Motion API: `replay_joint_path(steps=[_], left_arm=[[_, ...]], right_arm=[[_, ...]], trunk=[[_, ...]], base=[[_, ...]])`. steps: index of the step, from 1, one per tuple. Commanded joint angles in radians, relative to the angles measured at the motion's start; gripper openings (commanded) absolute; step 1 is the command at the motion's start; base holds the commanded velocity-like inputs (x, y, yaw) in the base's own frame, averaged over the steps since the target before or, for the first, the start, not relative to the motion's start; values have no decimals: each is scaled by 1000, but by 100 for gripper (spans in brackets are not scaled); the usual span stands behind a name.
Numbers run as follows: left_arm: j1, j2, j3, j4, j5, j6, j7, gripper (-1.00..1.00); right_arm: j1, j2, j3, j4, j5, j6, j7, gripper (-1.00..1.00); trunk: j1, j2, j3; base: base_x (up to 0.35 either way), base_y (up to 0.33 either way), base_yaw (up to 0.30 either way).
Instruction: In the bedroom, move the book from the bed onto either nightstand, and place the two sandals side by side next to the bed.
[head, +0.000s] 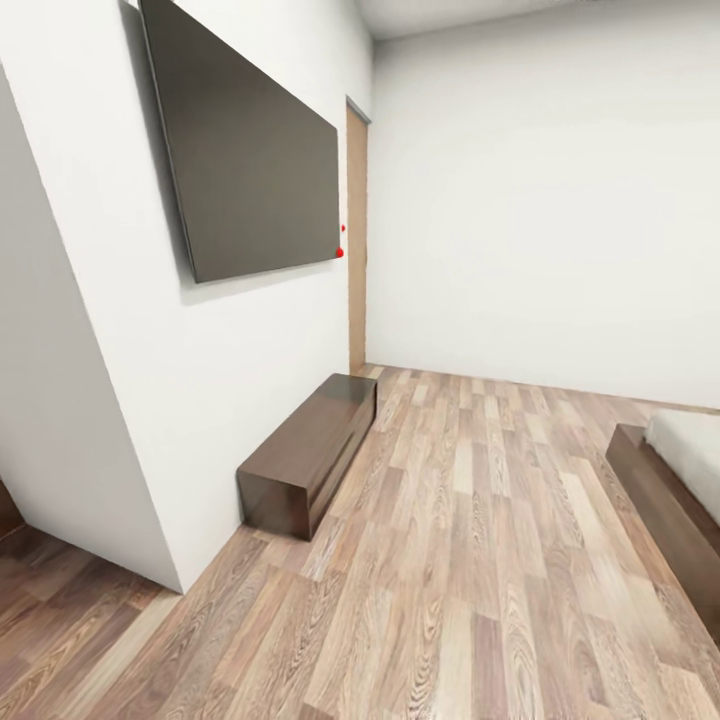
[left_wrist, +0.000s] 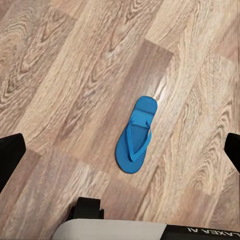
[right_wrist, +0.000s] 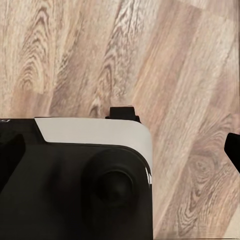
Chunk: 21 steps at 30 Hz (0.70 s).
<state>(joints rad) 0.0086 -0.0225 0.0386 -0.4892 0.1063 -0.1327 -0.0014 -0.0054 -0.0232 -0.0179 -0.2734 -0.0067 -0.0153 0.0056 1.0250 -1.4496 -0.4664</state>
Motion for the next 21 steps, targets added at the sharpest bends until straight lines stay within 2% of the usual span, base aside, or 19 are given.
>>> replay_joint_path(steps=[1,15,21], left_arm=[[1,-1,1,-2,9,-1,0,100],[1,-1,1,-2,9,-1,0,100],[1,-1,1,-2,9,-1,0,100]], right_arm=[[-1,0,-2,0,-1,-2,1,100],[-1,0,-2,0,-1,-2,1,100],[0,0,-2,0,0,-2,1,100]], trunk=[[0,0,-1],[0,0,-1],[0,0,-1]], base=[[0,0,-293],[0,0,-287],[0,0,-177]])
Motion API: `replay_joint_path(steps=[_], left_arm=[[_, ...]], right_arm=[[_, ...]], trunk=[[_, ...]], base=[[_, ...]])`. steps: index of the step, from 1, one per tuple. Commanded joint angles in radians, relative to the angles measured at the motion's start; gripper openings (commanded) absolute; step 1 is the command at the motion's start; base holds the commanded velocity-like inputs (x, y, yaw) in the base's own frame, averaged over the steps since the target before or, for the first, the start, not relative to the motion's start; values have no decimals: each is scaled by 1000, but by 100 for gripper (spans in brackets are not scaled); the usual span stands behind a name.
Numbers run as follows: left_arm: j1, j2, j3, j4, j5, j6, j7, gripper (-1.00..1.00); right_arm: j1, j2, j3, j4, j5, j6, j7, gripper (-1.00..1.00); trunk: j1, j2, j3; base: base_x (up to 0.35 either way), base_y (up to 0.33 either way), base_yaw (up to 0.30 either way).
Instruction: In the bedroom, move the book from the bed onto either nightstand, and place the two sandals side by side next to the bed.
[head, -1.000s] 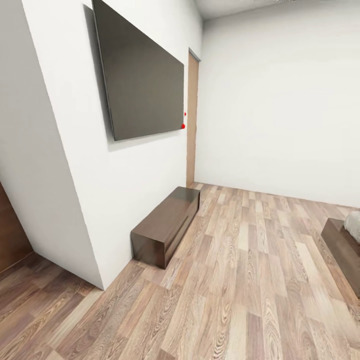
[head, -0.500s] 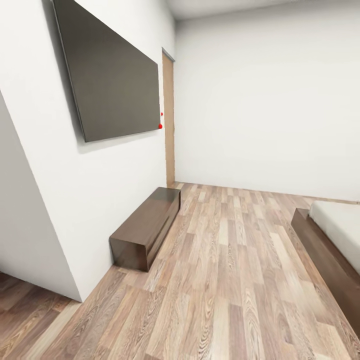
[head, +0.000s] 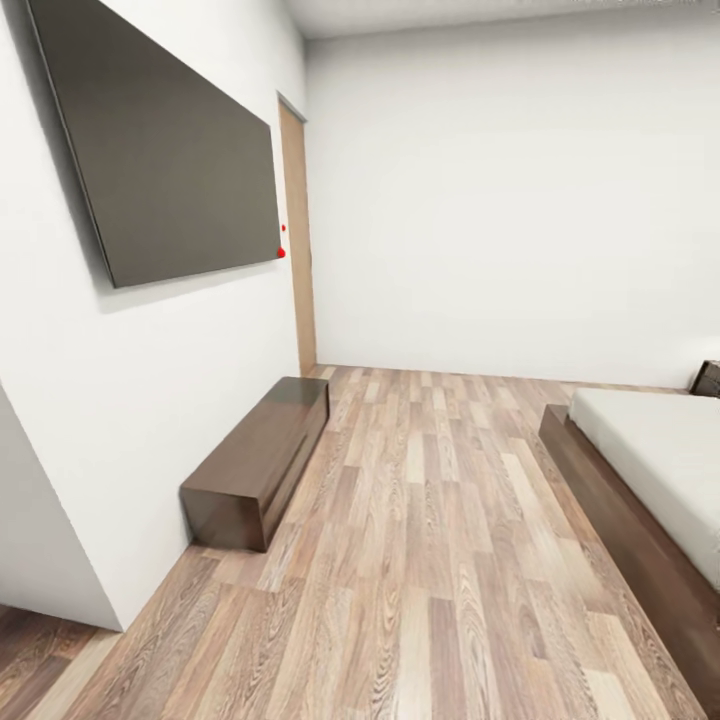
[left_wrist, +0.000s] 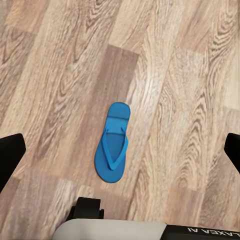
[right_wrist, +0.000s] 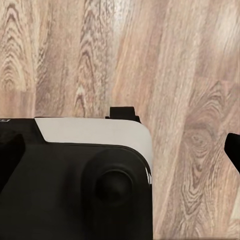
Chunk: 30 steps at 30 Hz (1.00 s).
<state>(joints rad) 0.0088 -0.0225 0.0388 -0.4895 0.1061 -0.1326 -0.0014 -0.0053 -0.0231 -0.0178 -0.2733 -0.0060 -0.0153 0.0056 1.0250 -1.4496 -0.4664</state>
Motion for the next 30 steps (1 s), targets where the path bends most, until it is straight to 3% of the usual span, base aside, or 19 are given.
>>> replay_joint_path(steps=[1,30], left_arm=[[0,0,1,-1,9,-1,0,100],[0,0,1,-1,9,1,0,100]], right_arm=[[-1,0,-1,0,-1,-2,1,100],[-1,0,-1,2,-2,-1,4,100]], trunk=[[0,0,-1],[0,0,-1]], base=[[0,0,-61],[0,0,-5]])
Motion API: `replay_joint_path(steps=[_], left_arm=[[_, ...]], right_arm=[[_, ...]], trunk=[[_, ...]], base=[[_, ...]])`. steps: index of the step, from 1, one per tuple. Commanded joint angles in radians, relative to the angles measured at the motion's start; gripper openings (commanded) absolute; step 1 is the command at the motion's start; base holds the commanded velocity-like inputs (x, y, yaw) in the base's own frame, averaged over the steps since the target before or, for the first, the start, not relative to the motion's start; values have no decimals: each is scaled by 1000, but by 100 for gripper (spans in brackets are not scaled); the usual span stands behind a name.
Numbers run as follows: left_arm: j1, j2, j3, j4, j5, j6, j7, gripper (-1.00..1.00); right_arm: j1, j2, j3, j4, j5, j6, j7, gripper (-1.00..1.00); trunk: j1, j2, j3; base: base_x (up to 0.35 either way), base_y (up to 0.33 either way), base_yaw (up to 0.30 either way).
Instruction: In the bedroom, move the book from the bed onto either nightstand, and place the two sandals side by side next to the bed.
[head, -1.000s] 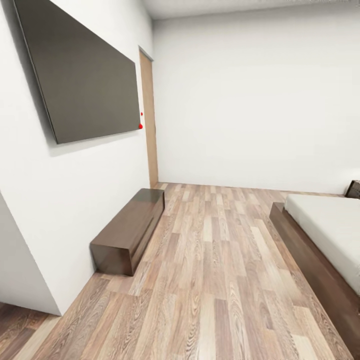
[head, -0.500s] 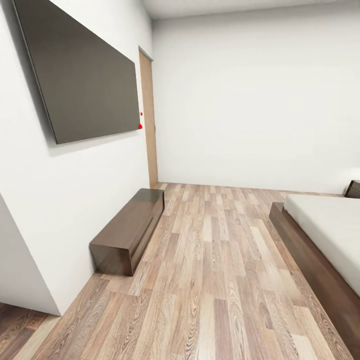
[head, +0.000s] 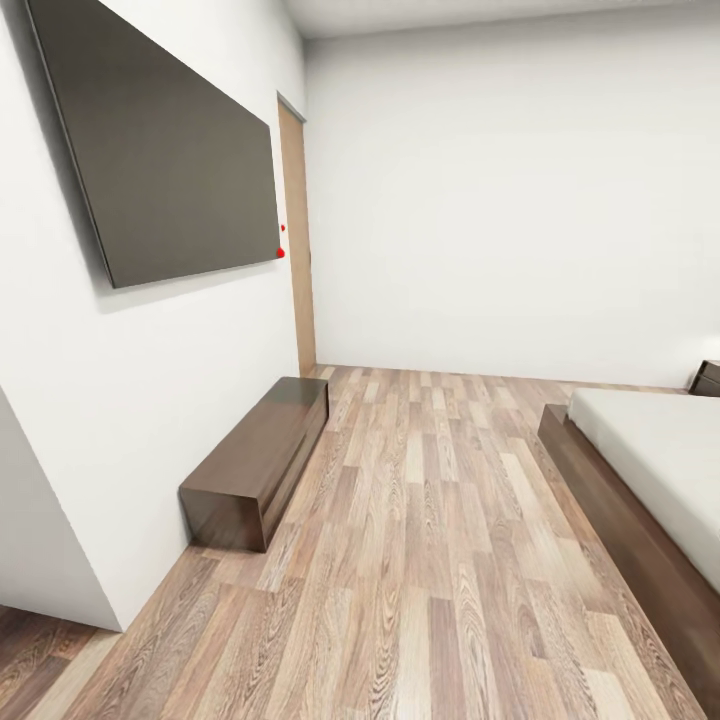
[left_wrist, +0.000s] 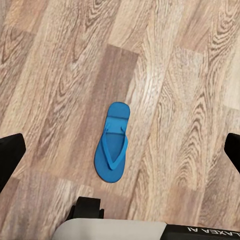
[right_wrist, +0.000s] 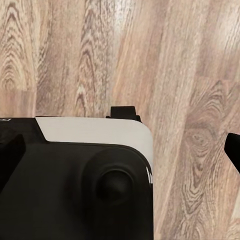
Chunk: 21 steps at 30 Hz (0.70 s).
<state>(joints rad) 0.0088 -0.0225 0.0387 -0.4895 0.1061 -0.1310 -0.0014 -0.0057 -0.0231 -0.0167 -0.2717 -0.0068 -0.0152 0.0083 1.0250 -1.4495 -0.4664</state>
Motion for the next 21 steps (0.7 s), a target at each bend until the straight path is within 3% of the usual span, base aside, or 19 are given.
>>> replay_joint_path(steps=[1,10,13,16,18,21], left_arm=[[0,0,1,-1,9,0,0,100],[-3,0,2,-10,8,11,10,100],[-21,0,2,-22,7,103,12,100],[-105,1,1,-89,5,313,14,100],[-148,1,1,-114,5,395,14,100],[-197,1,1,-129,4,463,16,100]], right_arm=[[0,0,-2,0,-1,-1,1,100],[0,0,-2,0,-1,-1,1,100],[0,-1,-2,0,-1,-1,1,100],[0,-1,-2,0,-1,0,1,100],[0,-1,-2,0,-1,-1,1,100],[0,-1,-2,-1,-1,-1,1,100]], trunk=[[0,0,-1],[0,0,-1],[0,0,-1],[0,0,-1],[0,0,-1],[0,0,-1]], base=[[0,0,0],[0,0,0],[0,0,0],[0,0,0],[0,0,0],[0,0,0]])
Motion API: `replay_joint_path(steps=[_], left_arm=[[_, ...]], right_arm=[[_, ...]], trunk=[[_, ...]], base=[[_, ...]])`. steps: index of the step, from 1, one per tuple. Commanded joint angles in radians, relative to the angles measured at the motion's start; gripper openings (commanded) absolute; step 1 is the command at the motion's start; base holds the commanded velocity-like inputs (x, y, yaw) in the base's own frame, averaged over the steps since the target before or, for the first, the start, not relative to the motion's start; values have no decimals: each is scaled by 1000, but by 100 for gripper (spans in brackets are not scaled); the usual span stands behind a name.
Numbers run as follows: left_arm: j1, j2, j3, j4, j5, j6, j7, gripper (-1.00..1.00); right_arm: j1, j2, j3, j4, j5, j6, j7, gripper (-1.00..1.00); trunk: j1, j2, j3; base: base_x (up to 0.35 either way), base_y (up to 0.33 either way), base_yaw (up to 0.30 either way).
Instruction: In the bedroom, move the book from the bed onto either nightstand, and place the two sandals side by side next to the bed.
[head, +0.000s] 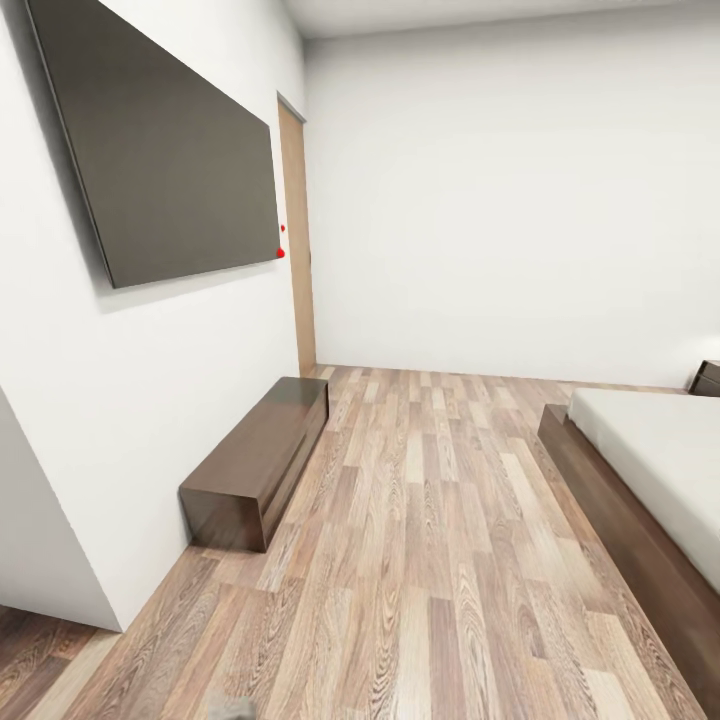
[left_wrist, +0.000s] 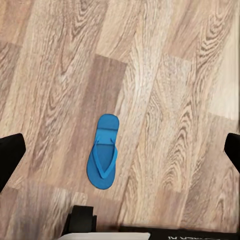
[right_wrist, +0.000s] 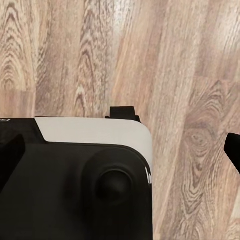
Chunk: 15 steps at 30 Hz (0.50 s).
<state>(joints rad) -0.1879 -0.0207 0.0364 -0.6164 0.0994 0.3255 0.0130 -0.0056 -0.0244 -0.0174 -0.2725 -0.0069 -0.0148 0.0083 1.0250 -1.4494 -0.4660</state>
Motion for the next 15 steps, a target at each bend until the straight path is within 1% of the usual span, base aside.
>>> replay_joint_path(steps=[1,2,4,5,7,8,9,10,11,12,13,14,15], left_arm=[[-26,-1,3,-4,9,25,9,100],[-51,-1,3,-2,9,36,26,100],[-82,-1,3,18,10,45,91,100],[-96,-3,3,57,10,39,138,100],[-101,-4,2,108,9,6,158,100],[-102,-4,2,120,9,-6,161,100],[-104,-5,2,151,8,-42,167,100],[-104,-5,2,166,8,-62,169,100],[-104,-5,2,177,8,-75,170,100],[-105,-5,2,181,8,-80,171,100],[-105,-5,1,187,8,-87,171,100],[-105,-5,0,191,8,-92,171,100],[-105,-5,0,193,8,-95,171,100]], right_arm=[[0,0,-2,0,-1,-2,1,100],[0,0,-2,0,-1,-2,1,100],[0,0,-2,-2,-1,-1,1,100],[0,-1,-2,-5,-1,-1,3,100],[0,-3,-5,-13,-1,0,3,100],[0,-4,-6,-18,-1,0,3,100],[0,-5,-7,-49,-1,6,3,100],[0,-6,-8,-86,-1,10,2,100],[0,-7,-9,-136,-1,17,2,100],[0,-7,-9,-166,-1,24,2,100],[0,-7,-10,-236,-2,51,2,100],[0,-8,-11,-313,-3,104,3,100],[0,-12,-14,-394,-9,184,4,100]], trunk=[[0,-1,-1],[0,-1,-1],[0,-1,-1],[0,-1,-1],[0,-1,-1],[0,-1,-1],[0,-1,-1],[0,-1,-1],[0,-1,-1],[0,-1,-1],[0,-1,-1],[0,-1,-1],[0,-1,-1]], base=[[0,0,0],[0,0,0],[0,0,0],[0,0,0],[0,0,0],[0,0,0],[0,0,0],[0,0,0],[0,0,0],[0,0,0],[0,0,0],[0,0,0],[0,0,0]])
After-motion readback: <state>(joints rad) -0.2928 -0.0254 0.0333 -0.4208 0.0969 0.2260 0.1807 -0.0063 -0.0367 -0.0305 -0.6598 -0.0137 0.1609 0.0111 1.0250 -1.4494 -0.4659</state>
